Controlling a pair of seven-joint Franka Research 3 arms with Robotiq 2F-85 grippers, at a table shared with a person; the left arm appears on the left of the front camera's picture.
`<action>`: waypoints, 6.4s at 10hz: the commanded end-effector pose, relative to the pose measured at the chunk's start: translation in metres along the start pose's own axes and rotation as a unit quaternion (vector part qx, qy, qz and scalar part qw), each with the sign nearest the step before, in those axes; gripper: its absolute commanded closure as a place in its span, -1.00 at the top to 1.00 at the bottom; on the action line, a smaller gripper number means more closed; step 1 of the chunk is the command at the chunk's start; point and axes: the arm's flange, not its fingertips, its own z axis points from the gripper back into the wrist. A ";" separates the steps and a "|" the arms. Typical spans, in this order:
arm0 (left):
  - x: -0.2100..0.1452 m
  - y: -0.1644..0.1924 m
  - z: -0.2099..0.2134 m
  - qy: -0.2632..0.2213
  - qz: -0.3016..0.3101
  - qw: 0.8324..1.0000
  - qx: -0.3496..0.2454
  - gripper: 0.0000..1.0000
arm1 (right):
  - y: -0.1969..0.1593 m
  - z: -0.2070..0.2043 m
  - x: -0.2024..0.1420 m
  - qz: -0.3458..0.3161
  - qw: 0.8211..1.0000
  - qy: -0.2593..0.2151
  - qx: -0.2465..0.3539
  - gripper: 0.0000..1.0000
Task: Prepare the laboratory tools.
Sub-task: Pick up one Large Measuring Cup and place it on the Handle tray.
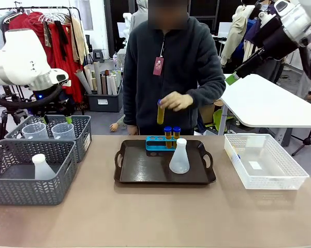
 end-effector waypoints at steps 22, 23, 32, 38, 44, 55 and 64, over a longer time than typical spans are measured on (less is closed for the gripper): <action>0.053 0.041 -0.100 0.032 0.018 0.999 0.025 1.00 | 0.000 0.001 0.000 0.000 1.000 -0.003 0.003 1.00; 0.054 0.042 -0.103 0.032 0.018 0.999 0.024 1.00 | 0.000 0.001 0.000 0.000 1.000 -0.003 0.003 1.00; 0.046 0.040 -0.091 0.026 0.006 1.000 0.013 -1.00 | 0.000 0.001 0.000 0.000 1.000 -0.003 0.003 1.00; 0.005 0.010 0.026 0.015 -0.080 0.996 0.024 -1.00 | 0.000 0.001 0.000 0.000 1.000 -0.003 0.003 1.00; -0.029 -0.040 0.186 0.041 -0.249 0.968 0.019 -1.00 | 0.000 0.001 0.000 0.000 1.000 -0.003 0.003 1.00; -0.064 -0.085 0.280 0.002 -0.344 0.939 0.011 -1.00 | 0.000 0.001 0.000 0.000 1.000 -0.003 0.003 1.00; -0.051 -0.111 0.281 0.008 -0.420 0.907 0.031 -1.00 | 0.000 0.001 0.000 0.000 1.000 -0.003 0.003 1.00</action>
